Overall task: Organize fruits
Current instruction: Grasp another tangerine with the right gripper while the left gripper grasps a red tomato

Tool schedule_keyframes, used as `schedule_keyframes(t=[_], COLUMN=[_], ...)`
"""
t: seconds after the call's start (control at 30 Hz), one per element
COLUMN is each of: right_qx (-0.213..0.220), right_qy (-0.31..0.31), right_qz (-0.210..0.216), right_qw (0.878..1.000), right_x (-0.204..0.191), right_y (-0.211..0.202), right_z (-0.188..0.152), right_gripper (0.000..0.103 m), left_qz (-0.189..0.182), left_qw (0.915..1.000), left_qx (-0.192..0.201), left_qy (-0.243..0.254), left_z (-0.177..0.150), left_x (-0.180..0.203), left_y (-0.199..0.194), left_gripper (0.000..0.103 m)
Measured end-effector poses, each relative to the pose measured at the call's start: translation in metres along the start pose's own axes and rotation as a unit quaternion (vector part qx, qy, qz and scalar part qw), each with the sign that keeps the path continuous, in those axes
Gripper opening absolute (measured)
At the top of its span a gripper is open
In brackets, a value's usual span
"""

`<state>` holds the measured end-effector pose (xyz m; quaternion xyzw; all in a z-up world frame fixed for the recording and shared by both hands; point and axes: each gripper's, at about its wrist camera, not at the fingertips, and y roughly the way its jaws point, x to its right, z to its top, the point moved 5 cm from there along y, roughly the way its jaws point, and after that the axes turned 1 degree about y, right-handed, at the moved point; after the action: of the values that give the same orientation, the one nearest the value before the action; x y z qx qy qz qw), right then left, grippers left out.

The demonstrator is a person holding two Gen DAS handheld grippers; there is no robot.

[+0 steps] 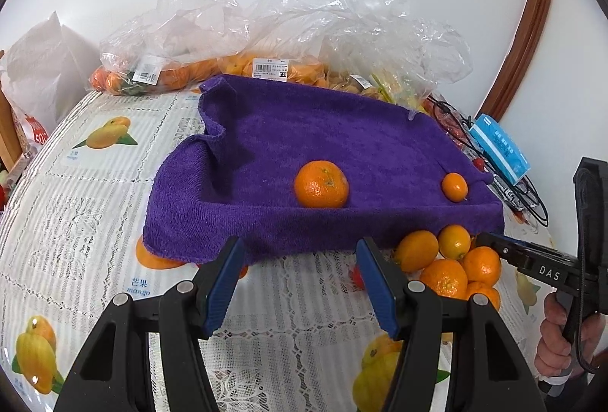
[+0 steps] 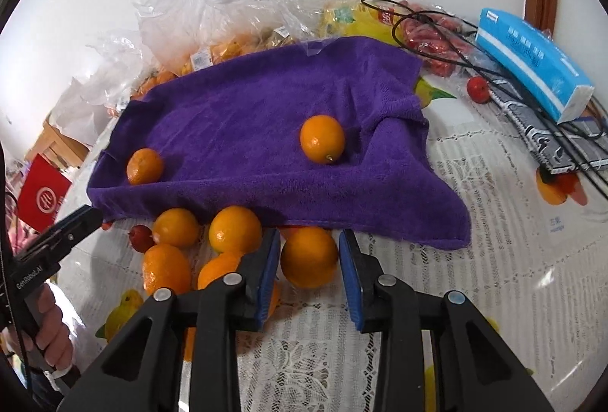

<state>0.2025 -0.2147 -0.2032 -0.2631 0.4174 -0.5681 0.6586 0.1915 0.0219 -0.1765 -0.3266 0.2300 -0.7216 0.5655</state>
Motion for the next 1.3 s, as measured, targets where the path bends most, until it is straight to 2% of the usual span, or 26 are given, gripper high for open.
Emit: schedule_keyframes(t=[0.17, 0.3, 0.43, 0.5, 0.67, 1.0, 1.13, 1.3], right_qx=[0.008, 0.032, 0.029, 0.024, 0.008, 0.031, 0.024, 0.025], right_qy=[-0.001, -0.008, -0.027, -0.034, -0.045, -0.046, -0.06, -0.066], right_qz=[0.0, -0.021, -0.021, -0.019, -0.036, -0.055, -0.066, -0.077], right_qw=[1.0, 0.999, 0.999, 0.999, 0.998, 0.997, 0.996, 0.995], right_x=[0.001, 0.009, 0.01, 0.009, 0.012, 0.024, 0.021, 0.018], right_y=[-0.004, -0.018, -0.02, -0.017, -0.001, -0.011, -0.008, -0.005], right_z=[-0.001, -0.002, -0.009, -0.012, -0.017, -0.017, -0.019, -0.017], right_gripper=[0.029, 0.022, 0.025, 0.032, 0.032, 0.032, 0.032, 0.033], left_qz=[-0.008, -0.018, -0.018, -0.023, -0.024, -0.026, -0.017, -0.004], left_qw=[0.9999, 0.9993, 0.9987, 0.9986, 0.9982, 0.9961, 0.9948, 0.9934], left_qx=[-0.01, -0.026, -0.034, -0.036, -0.045, -0.059, -0.062, -0.064], left_qy=[0.001, 0.017, 0.032, 0.03, 0.031, 0.061, 0.08, 0.095], left_z=[-0.002, -0.006, -0.011, -0.011, -0.013, -0.017, -0.017, -0.014], left_x=[0.002, 0.011, 0.021, 0.024, 0.024, 0.042, 0.052, 0.058], left_y=[0.003, 0.009, 0.013, 0.014, 0.018, 0.028, 0.035, 0.042], left_gripper=[0.06, 0.06, 0.06, 0.06, 0.06, 0.058, 0.049, 0.032])
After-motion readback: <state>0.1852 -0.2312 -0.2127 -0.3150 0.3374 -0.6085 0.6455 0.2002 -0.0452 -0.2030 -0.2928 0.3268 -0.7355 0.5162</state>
